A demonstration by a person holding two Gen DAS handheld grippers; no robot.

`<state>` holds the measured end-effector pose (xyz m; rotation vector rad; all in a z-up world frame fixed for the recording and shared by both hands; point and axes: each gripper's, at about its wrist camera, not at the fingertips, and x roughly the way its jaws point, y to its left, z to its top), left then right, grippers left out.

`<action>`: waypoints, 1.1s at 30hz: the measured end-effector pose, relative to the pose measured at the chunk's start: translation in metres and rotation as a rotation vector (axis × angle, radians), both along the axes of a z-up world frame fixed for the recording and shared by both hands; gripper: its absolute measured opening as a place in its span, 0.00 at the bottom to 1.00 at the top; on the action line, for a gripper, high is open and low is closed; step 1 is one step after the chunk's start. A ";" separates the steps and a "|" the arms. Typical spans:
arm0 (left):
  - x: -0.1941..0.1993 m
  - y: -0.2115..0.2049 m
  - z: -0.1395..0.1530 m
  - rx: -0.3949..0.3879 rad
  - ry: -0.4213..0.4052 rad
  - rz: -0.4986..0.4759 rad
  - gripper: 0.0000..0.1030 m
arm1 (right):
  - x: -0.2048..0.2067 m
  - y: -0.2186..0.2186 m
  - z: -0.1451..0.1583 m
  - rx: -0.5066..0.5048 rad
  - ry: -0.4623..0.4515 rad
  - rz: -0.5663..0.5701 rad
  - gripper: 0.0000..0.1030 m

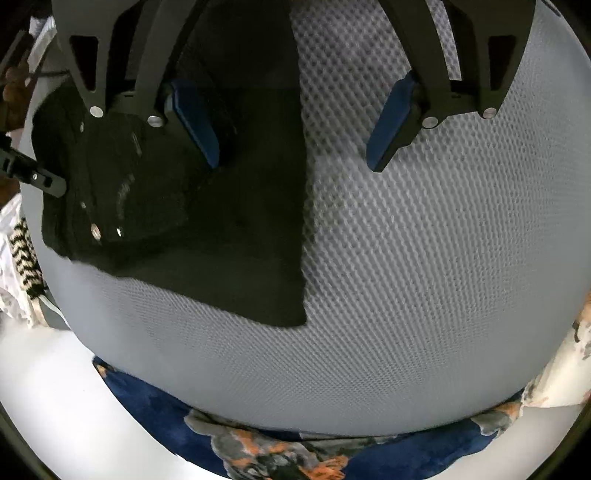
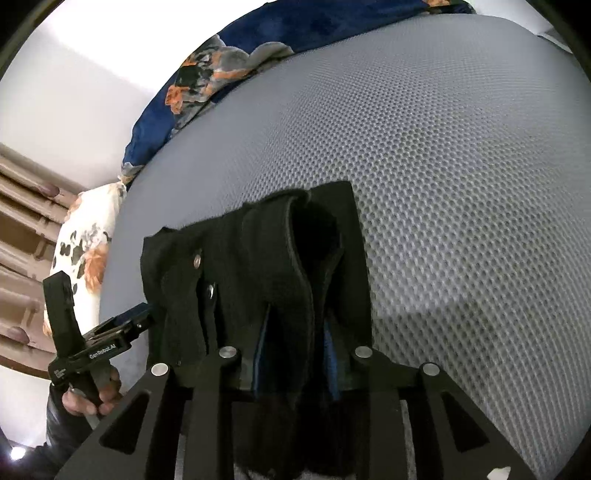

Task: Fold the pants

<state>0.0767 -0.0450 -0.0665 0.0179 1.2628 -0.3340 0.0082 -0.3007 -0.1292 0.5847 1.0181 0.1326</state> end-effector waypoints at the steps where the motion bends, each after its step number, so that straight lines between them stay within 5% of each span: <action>1: -0.004 0.000 0.000 -0.003 0.007 -0.008 0.80 | -0.004 0.001 0.001 0.001 0.002 0.000 0.24; 15: -0.052 -0.004 0.010 0.008 0.045 -0.084 0.80 | -0.060 0.008 0.015 -0.035 0.004 -0.008 0.23; 21: -0.063 -0.014 0.010 0.035 0.029 -0.117 0.80 | -0.065 0.010 0.011 -0.040 0.016 -0.009 0.12; 33: -0.085 -0.004 0.012 0.064 0.023 -0.139 0.80 | -0.075 0.016 0.013 -0.091 0.008 -0.017 0.09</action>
